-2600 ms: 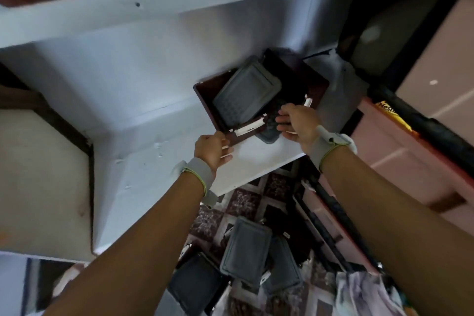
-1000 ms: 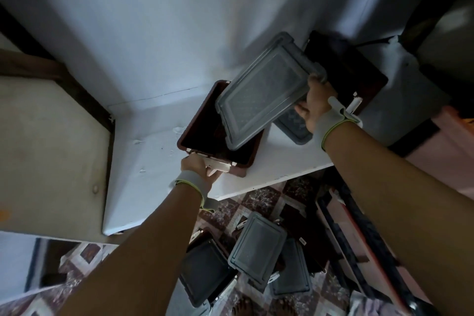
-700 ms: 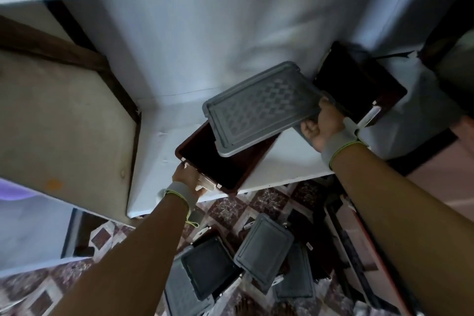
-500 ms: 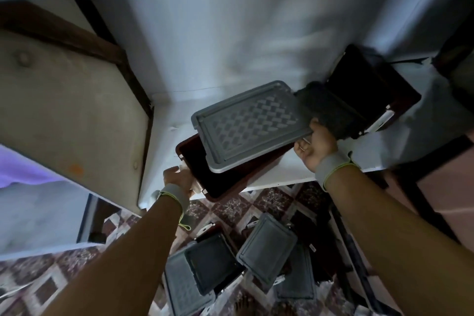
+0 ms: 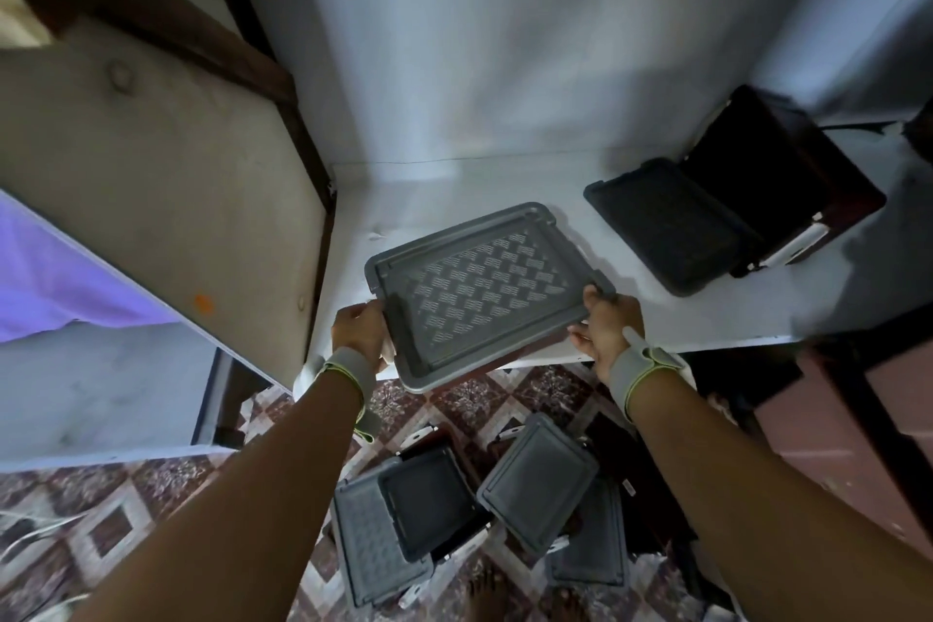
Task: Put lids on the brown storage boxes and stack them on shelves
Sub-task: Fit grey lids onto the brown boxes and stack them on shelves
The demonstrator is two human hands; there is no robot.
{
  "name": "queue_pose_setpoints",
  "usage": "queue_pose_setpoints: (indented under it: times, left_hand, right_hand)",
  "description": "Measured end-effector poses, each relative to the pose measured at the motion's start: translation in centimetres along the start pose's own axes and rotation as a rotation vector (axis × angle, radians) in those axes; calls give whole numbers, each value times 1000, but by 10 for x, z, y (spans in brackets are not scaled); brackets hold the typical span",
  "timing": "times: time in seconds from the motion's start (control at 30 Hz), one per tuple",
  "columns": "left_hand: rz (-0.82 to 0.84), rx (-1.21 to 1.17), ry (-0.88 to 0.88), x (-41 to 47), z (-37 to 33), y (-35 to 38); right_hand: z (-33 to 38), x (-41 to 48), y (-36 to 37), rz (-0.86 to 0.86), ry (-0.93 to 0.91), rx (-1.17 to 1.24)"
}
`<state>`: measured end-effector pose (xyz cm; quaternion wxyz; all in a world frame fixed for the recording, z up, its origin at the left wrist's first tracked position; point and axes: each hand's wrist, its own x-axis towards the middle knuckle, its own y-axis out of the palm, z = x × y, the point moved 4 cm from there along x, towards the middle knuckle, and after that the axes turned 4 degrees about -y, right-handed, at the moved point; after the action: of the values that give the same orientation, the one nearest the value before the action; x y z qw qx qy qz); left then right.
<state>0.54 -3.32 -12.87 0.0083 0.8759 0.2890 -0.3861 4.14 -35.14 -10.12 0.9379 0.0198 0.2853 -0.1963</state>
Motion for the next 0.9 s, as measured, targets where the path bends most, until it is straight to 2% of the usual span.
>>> queue_pose_setpoints:
  times: [0.03,0.17,0.3,0.37,0.43,0.57,0.7,0.9]
  left_hand:
    - [13,10,11,-5,-1,1]
    - [93,62,59,-19,2,8]
    - [121,72,114,-8,4,10]
    - [126,103,158,-6,0,10]
    - [82,186,207,-4,-3,10]
    - [-21,376,242,-11,-9,11]
    - [-28,434,281,-13,-14,15]
    - [-23,460,314,-18,-13,19]
  right_hand:
    - [2,2,1,-19,-25,-60]
    - [17,8,-4,-190,-101,-590]
    - [24,20,0,-49,-251,-772]
    - [24,20,-1,-10,-305,-805]
    - [22,21,-8,-41,-296,-792]
    - [18,19,-19,-116,-144,-828]
    - [21,16,-24,-49,-48,-934]
    - [19,23,-25,59,-161,-796]
